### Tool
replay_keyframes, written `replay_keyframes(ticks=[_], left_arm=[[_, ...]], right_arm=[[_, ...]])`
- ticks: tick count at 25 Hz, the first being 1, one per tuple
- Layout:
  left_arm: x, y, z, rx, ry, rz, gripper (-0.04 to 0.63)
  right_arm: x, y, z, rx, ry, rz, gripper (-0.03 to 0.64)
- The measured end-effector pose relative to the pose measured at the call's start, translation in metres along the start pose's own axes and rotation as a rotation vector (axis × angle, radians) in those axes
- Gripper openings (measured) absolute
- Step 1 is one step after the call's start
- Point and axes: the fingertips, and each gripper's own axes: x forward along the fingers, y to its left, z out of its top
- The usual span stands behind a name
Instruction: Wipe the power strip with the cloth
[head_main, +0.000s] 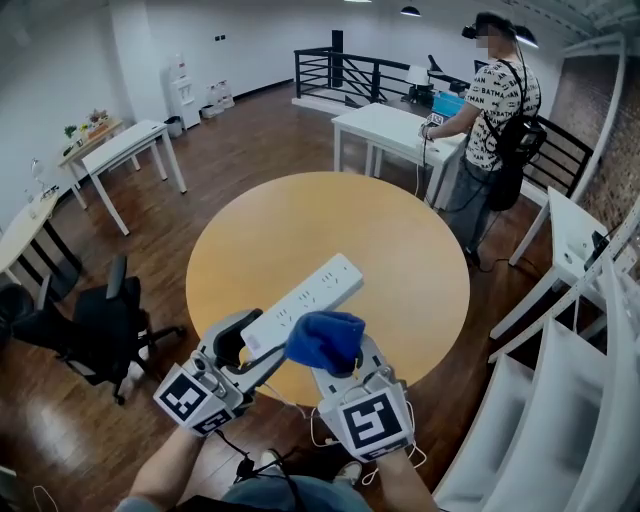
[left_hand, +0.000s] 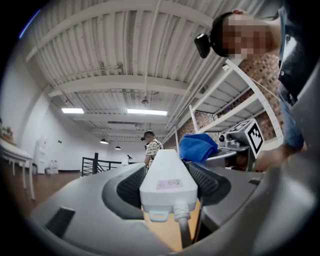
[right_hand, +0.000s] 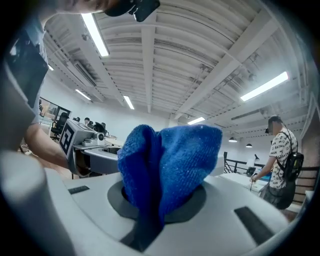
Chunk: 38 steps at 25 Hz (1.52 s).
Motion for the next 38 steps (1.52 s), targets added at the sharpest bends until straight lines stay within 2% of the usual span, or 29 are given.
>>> replay_keyframes(ticks=[3,5,9,12,16,18,22,26,29,31,34,38], left_arm=[[0.005,-0.005,0.002,0.045,0.002,-0.013,0.284],[0.006,-0.010,-0.004,0.073,0.044,-0.024,0.282],[0.010,-0.023,-0.022,0.133,0.137,-0.063,0.282],[0.014,-0.033,-0.034,0.198,0.187,-0.066,0.282],[0.020,-0.043,-0.046,0.213,0.221,-0.065,0.282],[0.021,-0.047,-0.048,0.220,0.225,-0.070,0.282],[0.016,-0.046,-0.046,0.191,0.200,-0.067,0.282],[-0.001,-0.029,-0.034,0.097,0.145,-0.053,0.282],[-0.013,-0.027,-0.018,0.055,0.095,-0.099,0.282],[-0.018,-0.036,-0.008,0.052,0.071,-0.159,0.284],[-0.021,-0.056,-0.003,0.110,0.066,-0.253,0.284],[-0.010,-0.077,-0.012,0.221,0.112,-0.295,0.284]], right_arm=[[-0.004,-0.006,0.002,0.049,0.002,0.007,0.054],[-0.005,-0.008,0.006,0.064,0.001,0.007,0.052],[-0.001,-0.023,0.030,0.010,0.034,0.020,0.053],[0.018,-0.040,0.048,-0.034,0.114,0.063,0.052],[0.053,-0.030,0.041,0.092,0.294,0.135,0.052],[0.064,-0.023,0.038,0.107,0.333,0.146,0.052],[0.064,-0.033,0.038,0.067,0.294,0.110,0.052],[0.034,-0.091,0.045,0.105,0.148,-0.030,0.052],[0.016,-0.137,0.045,0.155,0.049,-0.098,0.052],[0.014,-0.148,0.046,0.163,0.014,-0.069,0.052],[0.026,-0.135,0.053,0.142,0.023,0.066,0.052],[0.048,-0.096,0.047,0.109,0.248,0.227,0.052]])
